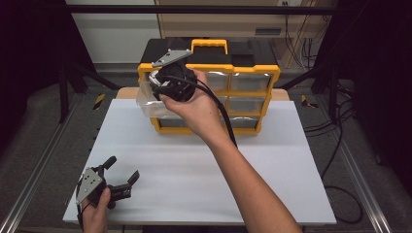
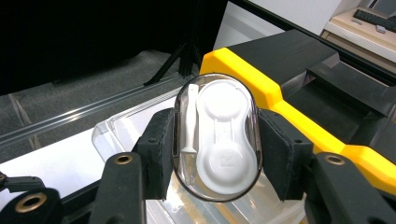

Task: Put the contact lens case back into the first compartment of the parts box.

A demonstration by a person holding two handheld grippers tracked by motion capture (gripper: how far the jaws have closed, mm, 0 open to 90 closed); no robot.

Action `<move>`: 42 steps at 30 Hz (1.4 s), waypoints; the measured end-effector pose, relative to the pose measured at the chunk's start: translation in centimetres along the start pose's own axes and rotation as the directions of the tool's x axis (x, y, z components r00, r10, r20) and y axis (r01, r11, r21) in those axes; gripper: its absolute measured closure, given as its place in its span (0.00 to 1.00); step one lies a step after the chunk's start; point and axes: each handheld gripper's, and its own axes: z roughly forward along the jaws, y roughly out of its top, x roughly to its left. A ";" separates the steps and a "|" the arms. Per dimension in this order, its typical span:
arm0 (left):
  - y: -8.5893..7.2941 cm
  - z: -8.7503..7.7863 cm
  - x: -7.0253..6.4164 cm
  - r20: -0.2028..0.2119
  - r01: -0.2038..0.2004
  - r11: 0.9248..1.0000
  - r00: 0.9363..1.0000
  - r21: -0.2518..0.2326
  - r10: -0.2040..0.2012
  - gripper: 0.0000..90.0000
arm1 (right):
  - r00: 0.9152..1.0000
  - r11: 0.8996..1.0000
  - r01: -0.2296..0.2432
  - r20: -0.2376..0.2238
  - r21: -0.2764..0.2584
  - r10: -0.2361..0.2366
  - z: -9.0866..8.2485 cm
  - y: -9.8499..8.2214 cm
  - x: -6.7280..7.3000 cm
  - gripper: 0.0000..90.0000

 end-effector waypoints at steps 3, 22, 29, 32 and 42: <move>0.0 0.0 0.0 0.001 0.000 1.000 1.000 0.000 0.000 0.01 | 1.000 1.000 -0.002 -0.001 0.006 0.002 0.1 0.0 0.0 0.54; 0.0 0.2 -0.1 0.005 -0.001 1.000 1.000 0.004 0.001 0.01 | 0.997 0.996 -0.074 0.022 -0.057 0.076 -0.5 0.0 -0.6 0.18; 0.0 0.2 -0.1 0.008 -0.004 1.000 1.000 0.007 0.004 0.01 | 0.995 0.992 -0.067 0.067 -0.107 0.075 -1.3 -0.5 -1.3 0.05; 0.0 0.2 -0.1 0.007 -0.004 1.000 1.000 0.006 0.004 0.01 | 0.995 0.991 -0.068 0.071 -0.117 0.076 -1.6 -0.6 -1.5 0.05; 0.0 0.2 -0.2 0.006 -0.005 1.000 1.000 0.010 0.005 0.01 | 0.990 0.984 -0.086 0.093 -0.156 0.102 -4.1 -2.7 -4.1 0.05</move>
